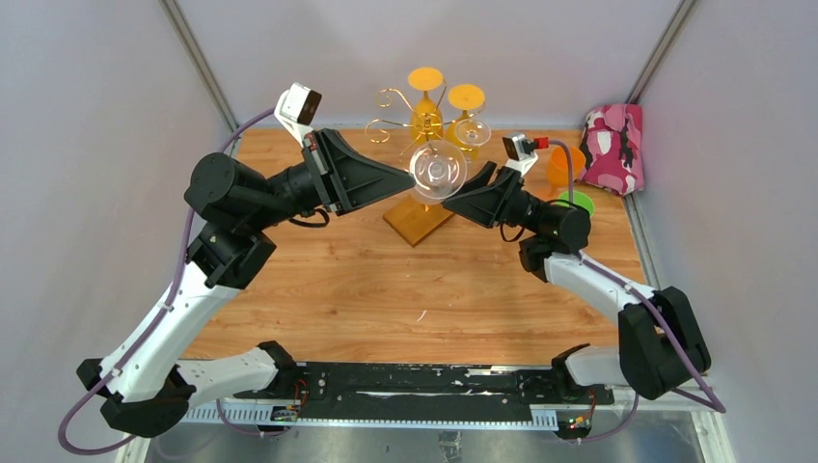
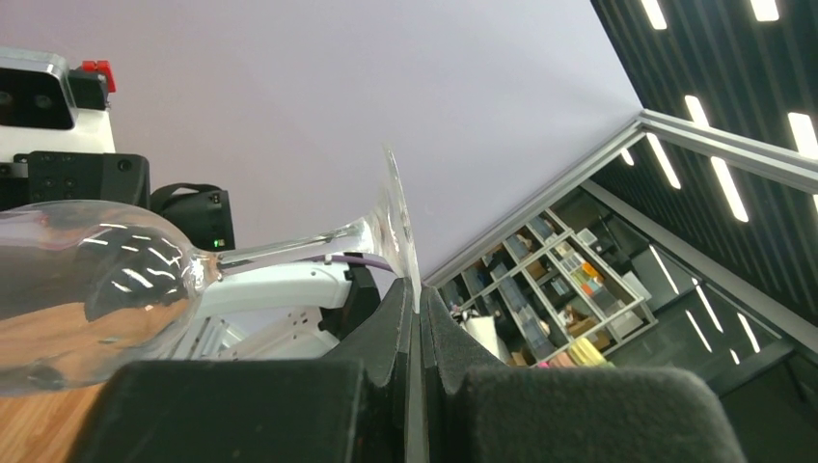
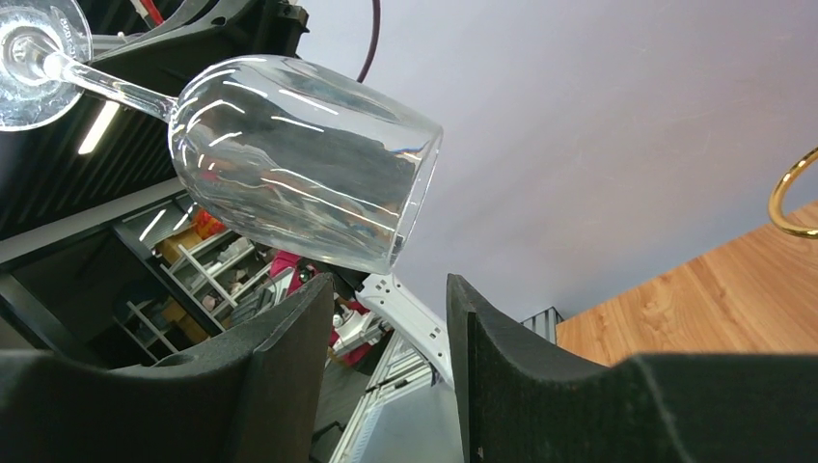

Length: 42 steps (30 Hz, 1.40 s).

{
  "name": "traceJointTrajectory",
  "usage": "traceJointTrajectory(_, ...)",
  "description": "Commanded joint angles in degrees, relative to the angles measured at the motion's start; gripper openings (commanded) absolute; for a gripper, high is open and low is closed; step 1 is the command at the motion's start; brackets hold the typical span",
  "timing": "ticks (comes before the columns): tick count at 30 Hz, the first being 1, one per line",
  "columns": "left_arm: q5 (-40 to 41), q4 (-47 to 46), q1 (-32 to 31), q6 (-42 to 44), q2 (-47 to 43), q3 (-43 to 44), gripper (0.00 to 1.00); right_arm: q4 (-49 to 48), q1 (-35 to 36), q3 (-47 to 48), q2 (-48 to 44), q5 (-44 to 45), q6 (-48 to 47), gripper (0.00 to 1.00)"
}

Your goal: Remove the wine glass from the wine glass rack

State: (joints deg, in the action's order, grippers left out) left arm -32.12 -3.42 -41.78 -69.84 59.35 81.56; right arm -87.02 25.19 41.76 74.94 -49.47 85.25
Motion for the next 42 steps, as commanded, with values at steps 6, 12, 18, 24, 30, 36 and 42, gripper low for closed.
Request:
traceJointTrajectory(6, 0.0, -4.6, -0.5, 0.6, -2.9, -0.8, 0.00, -4.5, 3.4, 3.7, -0.9, 2.8, -4.2, 0.50)
traceJointTrajectory(12, 0.8, -5.1, -0.5, 0.6, -3.7, -2.6, 0.00, -4.5, 3.7, 3.6, -3.3, 3.9, -5.1, 0.49)
traceJointTrajectory(18, 0.7, -6.5, -0.5, -0.2, -4.1, -3.7, 0.00, -4.4, 4.2, 5.4, -2.7, 3.5, -4.3, 0.49)
traceJointTrajectory(24, 1.0, -6.5, -0.5, 0.1, -4.2, -3.9, 0.00, -4.5, 6.0, 6.6, -0.9, 3.9, -5.1, 0.46)
traceJointTrajectory(30, 1.1, -7.1, -0.5, -0.5, -3.6, -3.8, 0.00, -4.5, 7.6, 7.4, 0.4, 3.8, -5.3, 0.46)
traceJointTrajectory(36, 1.3, -7.2, -0.5, -0.2, -4.0, -3.4, 0.00, -4.5, 8.6, 7.5, 2.1, 4.3, -6.0, 0.46)
traceJointTrajectory(42, 1.5, -7.2, -0.5, -0.1, -4.5, -3.7, 0.00, -4.5, 8.6, 6.9, 2.8, 4.9, -6.2, 0.45)
